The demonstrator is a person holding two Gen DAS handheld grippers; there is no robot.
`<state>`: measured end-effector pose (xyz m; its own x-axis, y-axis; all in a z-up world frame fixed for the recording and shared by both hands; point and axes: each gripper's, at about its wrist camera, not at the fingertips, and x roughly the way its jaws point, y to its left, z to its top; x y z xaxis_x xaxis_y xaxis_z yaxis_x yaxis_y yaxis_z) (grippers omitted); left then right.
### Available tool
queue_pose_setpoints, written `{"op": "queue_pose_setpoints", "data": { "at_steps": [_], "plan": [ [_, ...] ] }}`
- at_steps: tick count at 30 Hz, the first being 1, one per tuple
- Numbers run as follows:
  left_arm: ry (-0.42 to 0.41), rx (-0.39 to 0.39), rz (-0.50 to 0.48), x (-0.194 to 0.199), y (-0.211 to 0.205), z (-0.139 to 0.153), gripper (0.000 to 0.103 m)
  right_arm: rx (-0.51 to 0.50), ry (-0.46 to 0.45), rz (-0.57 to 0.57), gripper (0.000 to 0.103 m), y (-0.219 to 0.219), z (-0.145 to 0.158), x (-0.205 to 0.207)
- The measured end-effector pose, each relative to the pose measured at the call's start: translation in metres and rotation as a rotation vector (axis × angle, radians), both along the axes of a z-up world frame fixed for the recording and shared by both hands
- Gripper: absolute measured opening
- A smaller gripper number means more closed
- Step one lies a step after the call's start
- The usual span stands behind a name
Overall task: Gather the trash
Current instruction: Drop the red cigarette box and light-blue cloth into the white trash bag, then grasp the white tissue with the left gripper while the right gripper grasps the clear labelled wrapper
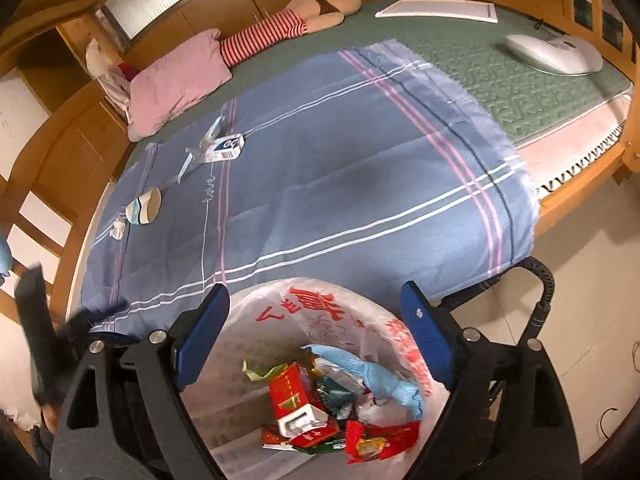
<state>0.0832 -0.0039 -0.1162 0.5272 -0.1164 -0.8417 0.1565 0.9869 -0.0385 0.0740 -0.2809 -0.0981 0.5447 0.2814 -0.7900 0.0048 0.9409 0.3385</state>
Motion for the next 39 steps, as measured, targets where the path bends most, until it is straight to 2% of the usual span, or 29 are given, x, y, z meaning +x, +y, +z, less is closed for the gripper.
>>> {"op": "queue_pose_setpoints", "data": {
  "at_steps": [1,3,4,6,7,8,11,15,17,19,20,21,22,23,26,28,30,31,34,37,39],
  "plan": [
    [-0.004,-0.006,0.068,0.006,0.018,0.002,0.096,-0.005,0.004,0.009,0.085,0.005,-0.002,0.003],
    [0.008,-0.113,0.230,0.025,0.080,0.006,0.096,-0.011,0.012,0.021,0.085,0.011,-0.005,0.009],
    [0.015,-0.172,0.286,0.032,0.102,0.007,0.096,-0.011,0.020,0.036,0.085,0.017,-0.008,0.012],
    [0.008,-0.341,0.428,0.055,0.165,0.012,0.096,-0.018,0.025,0.052,0.085,0.023,-0.012,0.016],
    [-0.008,-0.344,0.466,0.063,0.183,0.013,0.096,-0.025,0.026,0.057,0.085,0.025,-0.013,0.017],
    [-0.033,-0.285,0.533,0.081,0.212,0.014,0.096,-0.028,0.026,0.057,0.085,0.025,-0.015,0.018],
    [-0.044,-0.154,0.635,0.122,0.265,0.006,0.096,-0.018,0.034,0.035,0.085,0.020,-0.023,0.020],
    [0.005,-0.087,0.624,0.182,0.313,-0.027,0.093,-0.010,0.072,-0.031,0.085,0.004,-0.036,0.026],
    [0.052,-0.035,0.594,0.205,0.324,-0.050,0.078,-0.014,0.080,-0.057,0.085,-0.001,-0.038,0.029],
    [0.097,-0.023,0.556,0.216,0.327,-0.072,0.072,-0.018,0.085,-0.072,0.085,-0.004,-0.038,0.036],
    [0.110,-0.012,0.542,0.219,0.327,-0.080,0.063,-0.021,0.086,-0.074,0.085,-0.004,-0.038,0.040],
    [0.091,0.011,0.535,0.218,0.326,-0.081,0.061,-0.026,0.085,-0.071,0.085,-0.001,-0.035,0.047],
    [0.038,0.030,0.522,0.213,0.323,-0.078,0.035,-0.030,0.078,-0.065,0.085,0.001,-0.033,0.052],
    [0.033,0.029,0.516,0.210,0.322,-0.075,0.029,-0.037,0.062,-0.049,0.085,0.006,-0.028,0.060],
    [-0.038,0.082,0.537,0.186,0.314,-0.052,0.028,-0.045,0.013,0.013,0.085,0.031,-0.015,0.090],
    [-0.081,0.073,0.563,0.165,0.303,-0.027,0.027,-0.033,-0.032,0.071,0.085,0.059,-0.007,0.121],
    [-0.139,-0.088,0.580,0.138,0.286,0.009,0.027,-0.028,-0.073,0.125,0.085,0.089,-0.005,0.151],
    [-0.160,-0.134,0.566,0.130,0.276,0.020,0.027,-0.019,-0.085,0.144,0.085,0.102,-0.005,0.163],
    [-0.248,-0.254,0.552,0.084,0.224,0.049,0.028,0.094,-0.089,0.211,0.085,0.156,-0.016,0.223],
    [-0.270,-0.340,0.586,0.069,0.191,0.040,0.028,0.100,-0.076,0.208,0.085,0.205,-0.029,0.273],
    [-0.262,-0.352,0.619,0.065,0.174,0.024,0.028,0.079,-0.031,0.181,0.085,0.225,-0.039,0.297]
  ]
}}
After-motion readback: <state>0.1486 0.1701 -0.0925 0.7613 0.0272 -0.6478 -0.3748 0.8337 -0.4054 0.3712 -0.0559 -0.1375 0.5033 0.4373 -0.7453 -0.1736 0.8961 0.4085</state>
